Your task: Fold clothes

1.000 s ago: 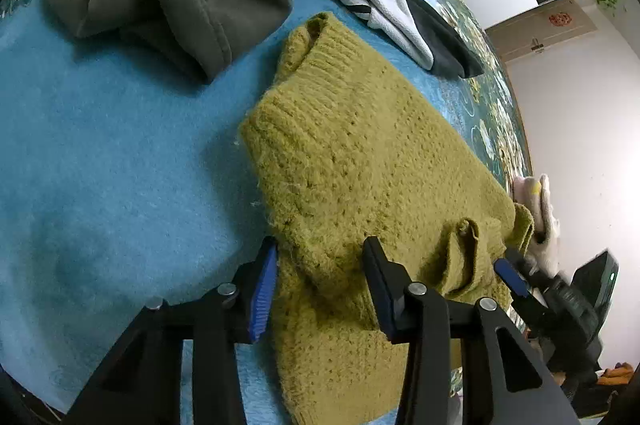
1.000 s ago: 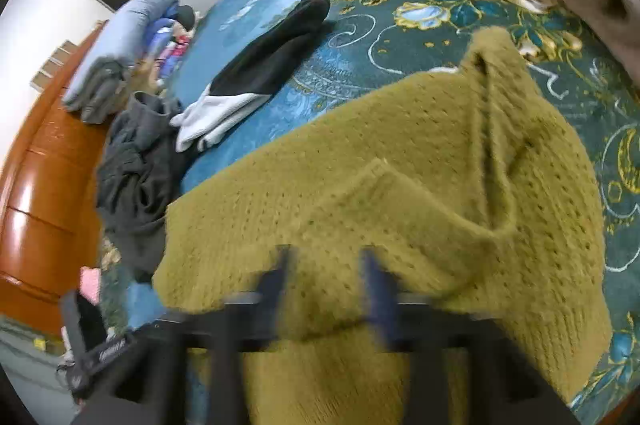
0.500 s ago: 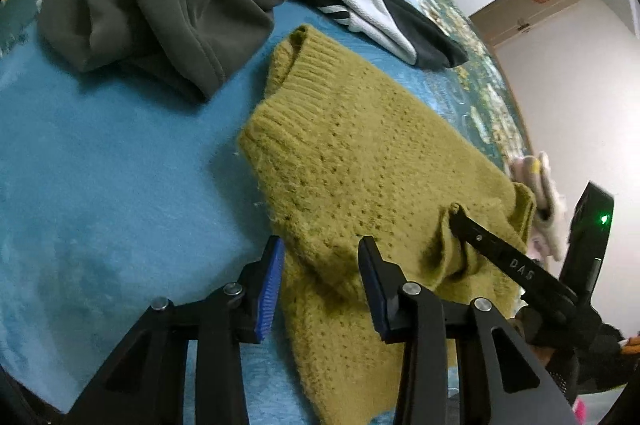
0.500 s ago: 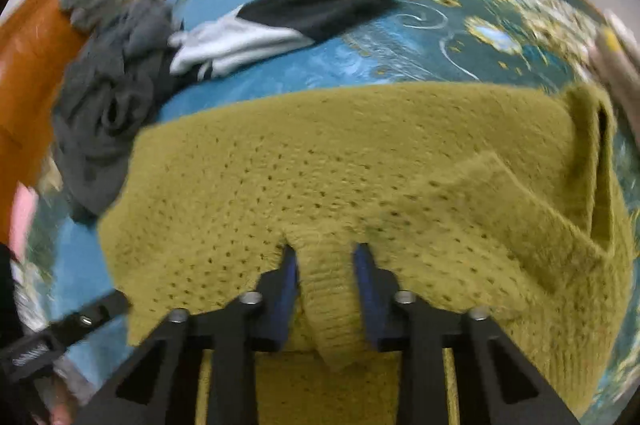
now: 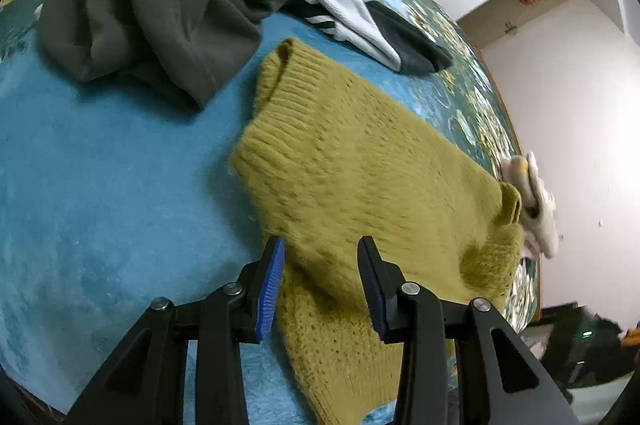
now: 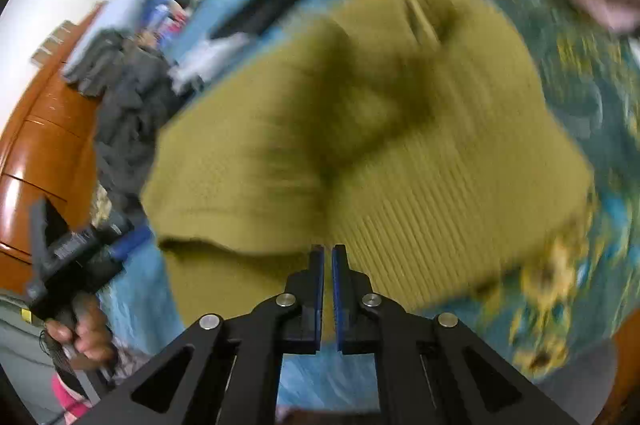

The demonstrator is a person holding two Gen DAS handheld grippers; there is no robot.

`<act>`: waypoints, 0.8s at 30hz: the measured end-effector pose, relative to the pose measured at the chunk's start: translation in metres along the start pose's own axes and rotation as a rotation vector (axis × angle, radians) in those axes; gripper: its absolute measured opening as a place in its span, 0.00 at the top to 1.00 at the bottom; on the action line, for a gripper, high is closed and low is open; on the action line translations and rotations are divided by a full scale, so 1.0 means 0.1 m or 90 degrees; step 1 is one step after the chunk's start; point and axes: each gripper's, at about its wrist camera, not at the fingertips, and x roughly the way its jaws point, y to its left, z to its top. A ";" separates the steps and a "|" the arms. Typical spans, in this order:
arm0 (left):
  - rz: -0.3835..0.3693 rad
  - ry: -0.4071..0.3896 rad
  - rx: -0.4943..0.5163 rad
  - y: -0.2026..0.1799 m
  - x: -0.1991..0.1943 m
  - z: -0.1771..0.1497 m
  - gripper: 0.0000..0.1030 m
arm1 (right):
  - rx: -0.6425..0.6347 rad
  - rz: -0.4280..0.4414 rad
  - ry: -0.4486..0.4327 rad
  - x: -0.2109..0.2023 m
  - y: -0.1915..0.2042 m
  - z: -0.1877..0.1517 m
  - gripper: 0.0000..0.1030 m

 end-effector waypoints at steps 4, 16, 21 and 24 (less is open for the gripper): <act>-0.006 0.016 -0.002 0.00 0.03 -0.03 0.62 | 0.013 0.031 -0.019 -0.10 -0.03 0.00 0.92; -0.073 0.035 -0.093 0.20 0.16 0.02 0.62 | 0.135 0.109 -0.035 0.09 -0.23 0.20 0.38; -0.076 0.024 -0.103 0.15 0.19 0.10 0.62 | 0.176 0.152 -0.057 0.10 -0.35 0.26 0.72; -0.071 0.009 -0.113 0.16 0.22 0.16 0.68 | 0.181 0.191 -0.073 0.05 -0.38 0.31 0.89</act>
